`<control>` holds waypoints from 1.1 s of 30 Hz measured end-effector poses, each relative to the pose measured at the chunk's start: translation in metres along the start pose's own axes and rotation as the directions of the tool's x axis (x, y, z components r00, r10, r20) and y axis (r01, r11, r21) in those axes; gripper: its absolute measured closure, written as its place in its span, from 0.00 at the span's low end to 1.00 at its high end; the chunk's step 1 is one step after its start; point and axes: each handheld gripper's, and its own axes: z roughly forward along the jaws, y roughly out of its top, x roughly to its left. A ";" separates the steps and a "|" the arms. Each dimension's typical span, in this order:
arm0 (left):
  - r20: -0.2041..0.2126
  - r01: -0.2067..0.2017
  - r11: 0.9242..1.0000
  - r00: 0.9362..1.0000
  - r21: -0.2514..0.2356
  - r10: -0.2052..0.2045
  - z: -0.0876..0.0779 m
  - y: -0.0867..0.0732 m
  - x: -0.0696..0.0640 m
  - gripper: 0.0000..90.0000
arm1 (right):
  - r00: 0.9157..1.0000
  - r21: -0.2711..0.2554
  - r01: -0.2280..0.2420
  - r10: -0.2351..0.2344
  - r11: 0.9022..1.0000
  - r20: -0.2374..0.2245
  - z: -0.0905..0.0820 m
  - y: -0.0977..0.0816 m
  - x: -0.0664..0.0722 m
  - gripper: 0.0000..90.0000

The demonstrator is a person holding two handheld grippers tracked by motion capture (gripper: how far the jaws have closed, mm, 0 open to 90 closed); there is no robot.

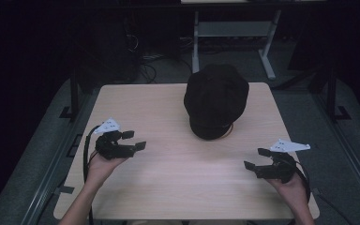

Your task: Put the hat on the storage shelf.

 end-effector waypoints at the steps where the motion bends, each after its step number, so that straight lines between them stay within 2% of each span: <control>1: -0.001 0.002 1.000 1.000 0.000 -0.002 0.000 -0.002 0.000 0.29 | 1.000 0.004 0.003 -0.003 1.000 -0.001 0.000 0.000 0.000 0.20; 20: -0.020 0.004 1.000 1.000 0.015 -0.004 -0.003 -0.030 -0.005 0.29 | 1.000 0.020 0.002 -0.002 1.000 -0.001 0.002 -0.002 0.001 0.20; 26: -0.010 0.010 1.000 1.000 0.025 -0.010 -0.003 -0.038 -0.005 0.28 | 1.000 0.019 0.003 -0.003 1.000 -0.003 0.002 -0.003 0.002 0.20; 32: 0.004 0.006 1.000 1.000 0.028 -0.006 -0.001 -0.045 -0.010 0.28 | 1.000 0.021 0.018 -0.018 1.000 -0.004 0.006 -0.003 0.009 0.20; 33: 0.003 -0.005 0.999 1.000 0.034 0.005 -0.001 -0.046 -0.010 0.28 | 1.000 0.021 0.018 -0.018 1.000 -0.004 0.006 -0.003 0.009 0.20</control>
